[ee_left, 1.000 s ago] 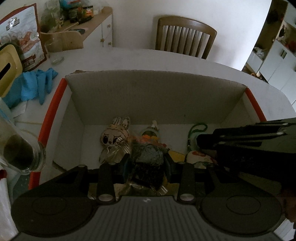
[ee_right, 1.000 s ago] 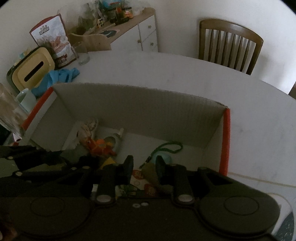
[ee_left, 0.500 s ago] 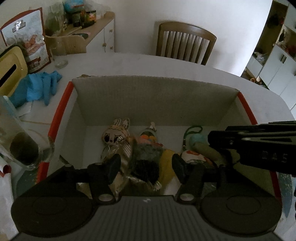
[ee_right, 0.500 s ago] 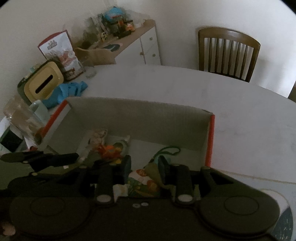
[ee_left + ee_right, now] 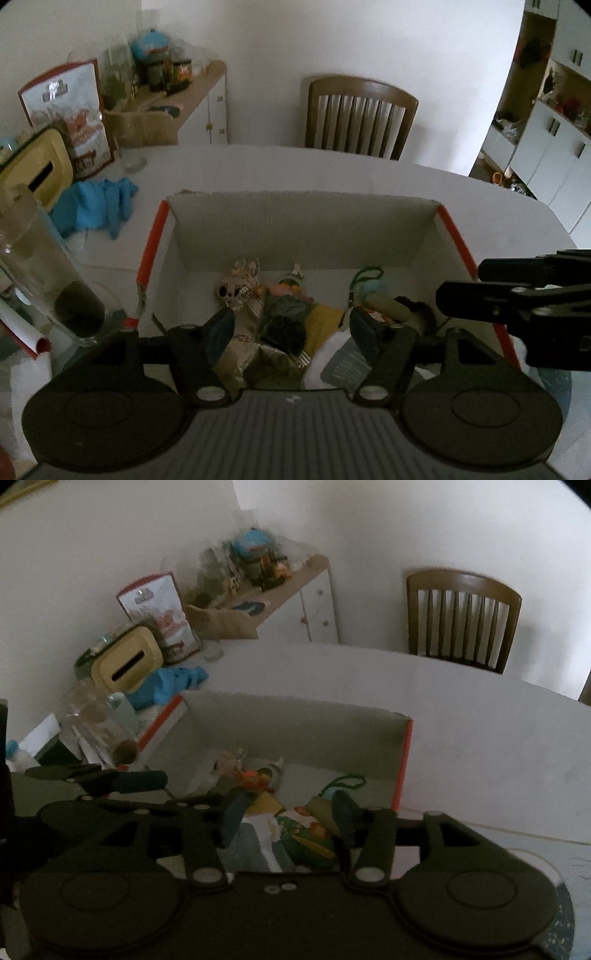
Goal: Organize objects
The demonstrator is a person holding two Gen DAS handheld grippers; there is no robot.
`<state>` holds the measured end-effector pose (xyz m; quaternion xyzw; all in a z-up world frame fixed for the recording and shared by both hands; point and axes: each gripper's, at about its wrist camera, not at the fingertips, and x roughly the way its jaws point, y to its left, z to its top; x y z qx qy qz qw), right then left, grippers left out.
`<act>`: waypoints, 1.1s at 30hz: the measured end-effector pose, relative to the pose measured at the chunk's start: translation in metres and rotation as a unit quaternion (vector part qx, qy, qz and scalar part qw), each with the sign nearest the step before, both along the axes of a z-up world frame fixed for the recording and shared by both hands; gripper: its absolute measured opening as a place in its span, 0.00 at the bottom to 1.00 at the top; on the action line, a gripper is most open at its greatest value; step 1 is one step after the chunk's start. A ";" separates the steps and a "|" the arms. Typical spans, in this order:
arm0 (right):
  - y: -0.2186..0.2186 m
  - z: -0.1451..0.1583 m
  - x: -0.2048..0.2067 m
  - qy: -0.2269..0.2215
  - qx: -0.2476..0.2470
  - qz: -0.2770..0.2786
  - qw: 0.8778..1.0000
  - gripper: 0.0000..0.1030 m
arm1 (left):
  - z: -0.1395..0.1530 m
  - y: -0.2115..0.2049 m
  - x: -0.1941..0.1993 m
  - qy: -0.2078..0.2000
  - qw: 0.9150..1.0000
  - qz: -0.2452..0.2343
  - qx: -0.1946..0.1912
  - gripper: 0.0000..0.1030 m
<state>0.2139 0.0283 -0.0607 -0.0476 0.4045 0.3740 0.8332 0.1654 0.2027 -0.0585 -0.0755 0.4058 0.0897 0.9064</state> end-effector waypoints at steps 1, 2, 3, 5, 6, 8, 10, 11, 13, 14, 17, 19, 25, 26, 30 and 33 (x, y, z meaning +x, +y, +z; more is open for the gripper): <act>-0.003 0.003 -0.003 -0.003 0.005 0.002 1.000 0.55 | 0.003 -0.001 -0.003 -0.004 1.000 0.000 0.001 0.70; -0.007 0.006 -0.005 -0.006 0.011 0.004 1.000 0.57 | 0.006 -0.002 -0.005 -0.009 1.000 -0.001 0.003 0.71; -0.009 0.008 -0.008 -0.009 0.014 0.004 1.000 0.58 | 0.009 -0.003 -0.008 -0.013 1.000 -0.002 0.005 0.71; -0.016 0.014 -0.013 -0.014 0.025 0.004 1.000 0.61 | 0.015 -0.006 -0.014 -0.020 1.000 -0.004 0.010 0.71; -0.018 0.016 -0.015 -0.016 0.029 0.005 0.999 0.61 | 0.017 -0.007 -0.017 -0.023 1.000 -0.004 0.012 0.71; -0.024 0.020 -0.021 -0.022 0.037 0.009 0.999 0.65 | 0.022 -0.008 -0.022 -0.029 1.000 -0.005 0.012 0.71; -0.029 0.023 -0.027 -0.030 0.044 0.012 0.999 0.69 | 0.025 -0.009 -0.027 -0.034 0.999 -0.005 0.009 0.71; -0.032 0.025 -0.031 -0.033 0.048 0.015 0.998 0.71 | 0.027 -0.010 -0.029 -0.036 0.999 -0.005 0.008 0.71; -0.037 0.027 -0.035 -0.035 0.053 0.018 0.998 0.74 | 0.031 -0.011 -0.034 -0.041 0.999 -0.002 0.009 0.73; -0.040 0.028 -0.038 -0.037 0.056 0.019 0.998 0.77 | 0.032 -0.012 -0.037 -0.044 0.999 0.000 0.010 0.74; -0.047 0.031 -0.047 -0.045 0.063 0.023 0.997 0.82 | 0.038 -0.012 -0.044 -0.054 0.999 0.003 -0.001 0.85; -0.051 0.033 -0.053 -0.051 0.067 0.025 0.996 0.84 | 0.041 -0.012 -0.049 -0.061 0.998 0.004 -0.005 0.85; -0.062 0.040 -0.068 -0.066 0.075 0.026 0.995 0.92 | 0.052 -0.022 -0.061 -0.076 0.997 0.000 0.001 0.87; -0.063 0.041 -0.070 -0.068 0.074 0.026 0.995 0.92 | 0.054 -0.023 -0.063 -0.078 0.997 -0.002 -0.001 0.93; -0.070 0.045 -0.076 -0.072 0.075 0.021 0.994 0.96 | 0.058 -0.026 -0.073 -0.091 0.996 -0.002 -0.012 1.00; -0.074 0.047 -0.081 -0.078 0.078 0.015 0.994 0.99 | 0.058 -0.027 -0.077 -0.089 0.996 -0.001 -0.019 1.00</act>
